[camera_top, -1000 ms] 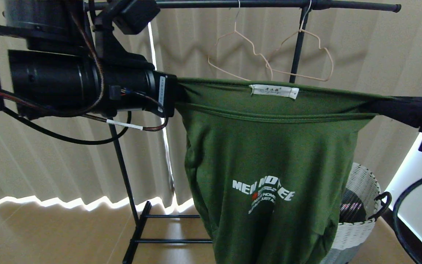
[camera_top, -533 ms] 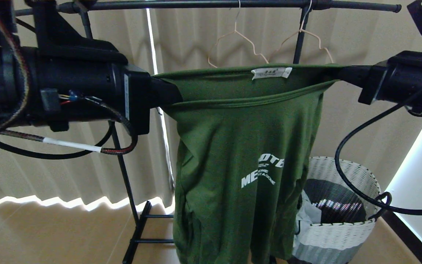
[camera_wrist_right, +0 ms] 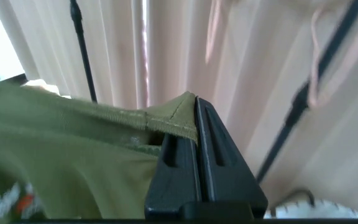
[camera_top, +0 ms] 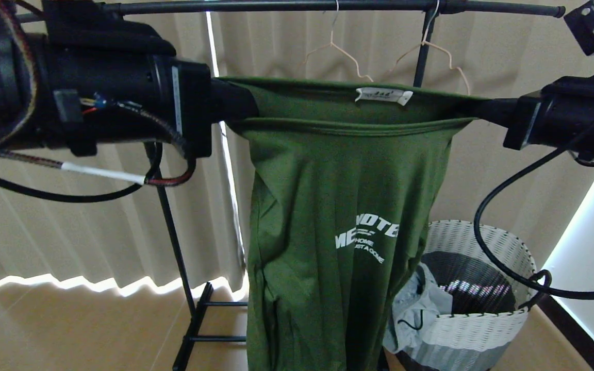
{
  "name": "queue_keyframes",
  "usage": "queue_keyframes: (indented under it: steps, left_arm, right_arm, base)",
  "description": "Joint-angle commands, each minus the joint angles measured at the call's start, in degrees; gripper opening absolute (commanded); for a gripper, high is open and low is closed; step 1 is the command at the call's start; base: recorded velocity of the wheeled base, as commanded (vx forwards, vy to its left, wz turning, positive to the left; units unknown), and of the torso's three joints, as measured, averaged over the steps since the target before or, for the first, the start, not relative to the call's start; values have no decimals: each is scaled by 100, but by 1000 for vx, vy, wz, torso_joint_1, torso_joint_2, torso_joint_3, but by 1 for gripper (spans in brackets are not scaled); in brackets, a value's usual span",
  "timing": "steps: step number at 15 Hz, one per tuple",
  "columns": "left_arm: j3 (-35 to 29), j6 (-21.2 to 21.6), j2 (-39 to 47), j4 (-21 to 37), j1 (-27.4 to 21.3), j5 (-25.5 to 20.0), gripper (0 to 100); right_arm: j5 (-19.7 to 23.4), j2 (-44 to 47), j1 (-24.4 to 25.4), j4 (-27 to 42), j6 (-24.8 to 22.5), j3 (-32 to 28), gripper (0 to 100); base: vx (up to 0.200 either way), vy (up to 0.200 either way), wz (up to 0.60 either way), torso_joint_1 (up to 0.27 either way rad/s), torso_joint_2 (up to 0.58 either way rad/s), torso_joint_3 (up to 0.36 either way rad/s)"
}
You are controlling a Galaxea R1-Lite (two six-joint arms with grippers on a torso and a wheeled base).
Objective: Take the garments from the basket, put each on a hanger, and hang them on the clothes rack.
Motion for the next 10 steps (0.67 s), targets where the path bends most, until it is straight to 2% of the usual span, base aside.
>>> queue_keyframes:
  steps: [1, 3, 5, 10]
  left_arm:
    - [-615, -3, 607, -7, 262, 148, 0]
    - [-835, -12, 941, -7, 438, 438, 0]
    - [-536, -47, 1029, -60, 438, 649, 0]
    - [-651, -12, 1002, -262, 438, 693, 0]
  right_arm:
    - [3, -516, -86, 282, -7, 3, 0]
    - [3, -718, -77, 476, -7, 285, 0]
    - [-6, -736, -77, 423, -33, 733, 0]
    - [-6, -683, -77, 423, -42, 443, 0]
  base:
    - [0, 0, 0, 0, 0, 0]
    - [0, 0, 0, 0, 0, 0]
    - [0, 0, 0, 0, 0, 0]
    - [0, 0, 0, 0, 0, 0]
